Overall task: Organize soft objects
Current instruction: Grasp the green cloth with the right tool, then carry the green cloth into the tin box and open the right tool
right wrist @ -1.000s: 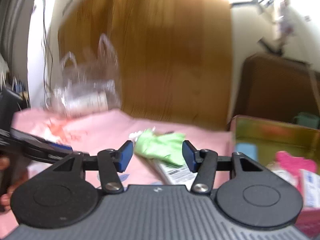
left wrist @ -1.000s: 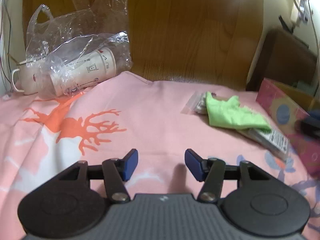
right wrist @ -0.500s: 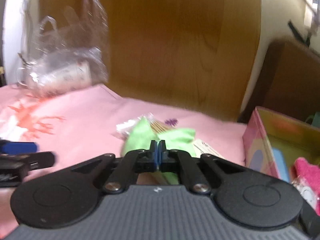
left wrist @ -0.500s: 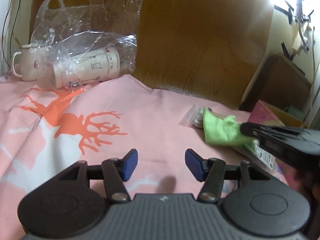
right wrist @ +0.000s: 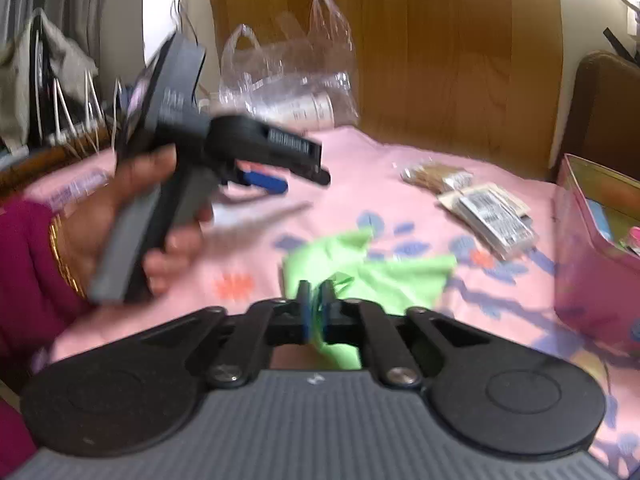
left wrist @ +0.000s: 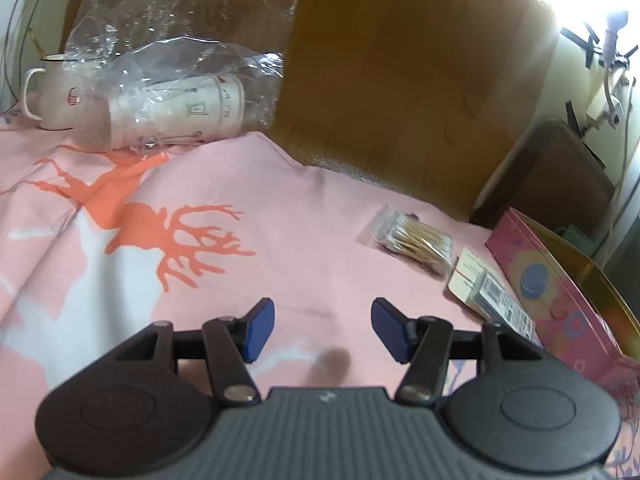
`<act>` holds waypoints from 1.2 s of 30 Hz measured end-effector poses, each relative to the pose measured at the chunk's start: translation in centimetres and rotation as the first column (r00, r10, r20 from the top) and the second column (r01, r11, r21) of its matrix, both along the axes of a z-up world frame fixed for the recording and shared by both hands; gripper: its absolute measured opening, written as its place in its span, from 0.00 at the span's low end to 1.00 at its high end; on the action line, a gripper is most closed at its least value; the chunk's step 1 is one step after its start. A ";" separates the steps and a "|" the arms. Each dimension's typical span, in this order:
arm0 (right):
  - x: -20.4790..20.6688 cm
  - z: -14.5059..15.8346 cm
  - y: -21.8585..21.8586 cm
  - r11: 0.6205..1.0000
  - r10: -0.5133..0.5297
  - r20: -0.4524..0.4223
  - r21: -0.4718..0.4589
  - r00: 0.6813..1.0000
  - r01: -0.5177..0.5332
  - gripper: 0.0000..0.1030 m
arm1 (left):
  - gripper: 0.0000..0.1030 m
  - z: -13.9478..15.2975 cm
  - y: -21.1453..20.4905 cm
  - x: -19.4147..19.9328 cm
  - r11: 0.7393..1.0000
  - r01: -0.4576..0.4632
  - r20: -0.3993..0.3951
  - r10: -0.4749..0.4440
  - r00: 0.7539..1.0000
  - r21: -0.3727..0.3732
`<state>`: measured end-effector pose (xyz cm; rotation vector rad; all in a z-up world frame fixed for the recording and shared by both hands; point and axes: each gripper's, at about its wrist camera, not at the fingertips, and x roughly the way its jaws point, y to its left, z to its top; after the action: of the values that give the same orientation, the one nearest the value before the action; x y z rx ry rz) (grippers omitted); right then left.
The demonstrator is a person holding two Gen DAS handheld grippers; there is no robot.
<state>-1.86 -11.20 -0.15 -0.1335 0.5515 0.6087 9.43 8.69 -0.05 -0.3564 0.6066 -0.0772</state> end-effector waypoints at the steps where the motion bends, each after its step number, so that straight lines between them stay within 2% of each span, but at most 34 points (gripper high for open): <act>1: -0.1 -0.1 -0.2 1.000 -0.008 -0.009 0.008 1.000 0.008 0.33 | 0.54 0.0 -0.1 -0.1 1.000 0.008 -0.007 -0.008 1.000 0.001; 2: -0.1 0.1 -0.6 1.000 -0.014 -0.013 0.025 1.000 0.014 0.52 | 0.55 0.1 0.0 -0.2 1.000 0.015 -0.015 -0.015 1.000 -0.001; 4: -0.6 0.5 -1.6 0.998 -0.027 0.009 0.049 1.000 0.027 0.65 | 0.57 0.2 0.1 -1.0 0.999 0.032 -0.024 -0.033 0.999 -0.010; 7: -0.6 1.1 -2.0 0.998 -0.034 0.039 0.048 0.999 0.032 0.72 | 0.64 0.7 0.3 -2.7 0.996 0.082 -0.055 -0.084 0.995 -0.033; 11: -0.1 0.3 -2.3 0.999 -0.026 0.011 0.023 1.000 0.026 0.85 | 0.67 2.0 -1.0 -5.0 0.983 0.179 -0.072 -0.181 0.981 -0.034; 16: 1.5 -1.1 -2.0 1.000 -0.024 -0.076 -0.009 0.997 0.023 0.86 | 0.72 2.2 -5.2 -6.0 0.942 0.336 -0.121 -0.332 0.935 0.009; 17: 1.4 -1.2 -2.0 1.000 -0.024 -0.067 -0.008 0.997 0.023 0.85 | 0.69 1.7 -6.0 -5.9 0.936 0.350 -0.140 -0.344 0.928 0.022; 18: 1.3 -1.1 -1.9 1.000 -0.017 -0.060 -0.010 0.998 0.016 0.76 | 0.69 1.1 -6.8 -5.8 0.934 0.356 -0.153 -0.346 0.926 0.041; 19: 1.2 -1.0 -1.7 1.000 -0.012 -0.044 -0.017 0.999 0.011 0.52 | 0.62 1.1 -7.4 -6.2 0.934 0.348 -0.131 -0.337 0.932 0.077; 20: 1.2 -1.0 -1.7 1.000 0.003 -0.036 -0.014 0.999 -0.004 0.27 | 0.53 1.0 -8.2 -6.3 0.927 0.359 -0.134 -0.344 0.929 0.108; 21: 1.2 -0.9 -1.9 1.000 0.027 -0.049 0.014 0.998 -0.027 0.17 | 0.40 1.1 -8.7 -6.3 0.919 0.375 -0.136 -0.359 0.923 0.119; 22: 1.2 -1.0 -1.9 0.999 0.028 -0.054 0.027 0.998 -0.027 0.12 | 0.25 1.1 -9.1 -6.3 0.912 0.400 -0.143 -0.385 0.912 0.093; 23: 1.0 -1.0 -1.9 0.999 0.024 -0.044 0.027 0.999 -0.023 0.11 | 0.20 1.2 -9.2 -6.2 0.912 0.404 -0.145 -0.392 0.909 0.070; 26: 0.5 -0.6 -2.5 0.999 -0.006 0.005 0.046 1.000 0.005 0.08 | 0.20 2.3 -9.9 -6.1 0.910 0.409 -0.119 -0.401 0.908 0.059; 29: -0.3 0.4 -3.6 0.997 -0.059 0.112 0.064 0.992 0.052 0.08 | 0.20 4.6 -11.2 -5.8 0.895 0.440 -0.060 -0.437 0.898 0.072; 32: -0.6 1.7 -5.2 0.988 -0.147 0.215 0.081 0.965 0.133 0.08 | 0.21 7.2 -13.8 -4.8 0.870 0.484 -0.002 -0.486 0.874 0.093; 36: 0.3 3.2 -8.7 0.960 -0.277 0.273 0.126 0.921 0.251 0.08 | 0.21 9.4 -18.1 -3.0 0.832 0.542 0.051 -0.550 0.834 0.114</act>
<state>-1.60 -19.87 3.10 -0.0597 0.2516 0.3397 6.45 -9.41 9.39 -0.0740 0.6137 -0.6134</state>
